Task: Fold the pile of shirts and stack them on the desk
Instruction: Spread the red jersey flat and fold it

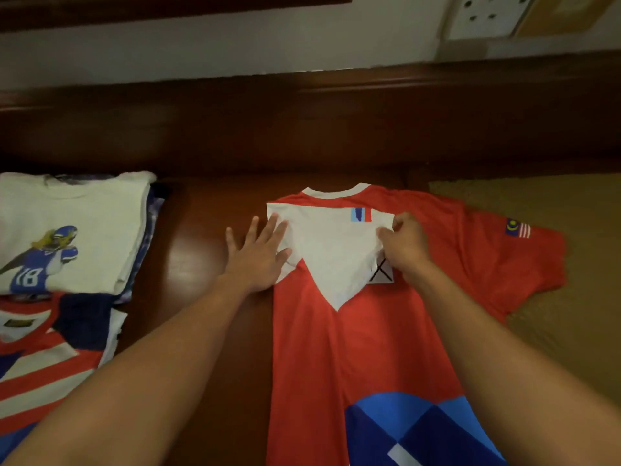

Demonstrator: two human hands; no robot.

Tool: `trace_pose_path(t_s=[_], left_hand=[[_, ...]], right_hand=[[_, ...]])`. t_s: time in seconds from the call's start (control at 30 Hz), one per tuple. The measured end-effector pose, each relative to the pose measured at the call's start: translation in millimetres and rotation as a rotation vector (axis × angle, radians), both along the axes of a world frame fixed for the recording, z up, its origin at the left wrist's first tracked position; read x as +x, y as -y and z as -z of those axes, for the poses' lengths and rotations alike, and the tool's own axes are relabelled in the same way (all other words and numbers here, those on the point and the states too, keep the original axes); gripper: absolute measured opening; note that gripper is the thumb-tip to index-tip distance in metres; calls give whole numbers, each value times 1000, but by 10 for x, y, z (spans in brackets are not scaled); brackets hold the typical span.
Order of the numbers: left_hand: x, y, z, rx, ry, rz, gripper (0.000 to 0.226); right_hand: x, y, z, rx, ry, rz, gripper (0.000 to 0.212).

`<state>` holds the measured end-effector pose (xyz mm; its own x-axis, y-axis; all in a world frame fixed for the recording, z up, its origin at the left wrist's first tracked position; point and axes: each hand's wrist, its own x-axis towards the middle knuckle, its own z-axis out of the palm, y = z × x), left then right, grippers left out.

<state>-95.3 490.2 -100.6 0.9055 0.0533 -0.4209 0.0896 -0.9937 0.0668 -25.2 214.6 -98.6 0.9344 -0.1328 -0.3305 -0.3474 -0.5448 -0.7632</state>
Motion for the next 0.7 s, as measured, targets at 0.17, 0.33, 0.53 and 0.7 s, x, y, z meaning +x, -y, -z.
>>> trace_pose_path(t_s=[0.17, 0.33, 0.53, 0.7], left_hand=[[136, -17, 42, 49, 42, -2, 66], [86, -34, 39, 57, 104, 69, 65], [113, -36, -35, 38, 95, 150, 60], [110, 237, -201, -72, 183, 316, 55]], right_hand=[[-9, 58, -61, -71, -36, -134, 31], [-135, 174, -85, -171, 28, -99, 40], [-591, 591, -149, -172, 148, 30, 37], [-1138, 975, -232, -231, 188, 135, 39]])
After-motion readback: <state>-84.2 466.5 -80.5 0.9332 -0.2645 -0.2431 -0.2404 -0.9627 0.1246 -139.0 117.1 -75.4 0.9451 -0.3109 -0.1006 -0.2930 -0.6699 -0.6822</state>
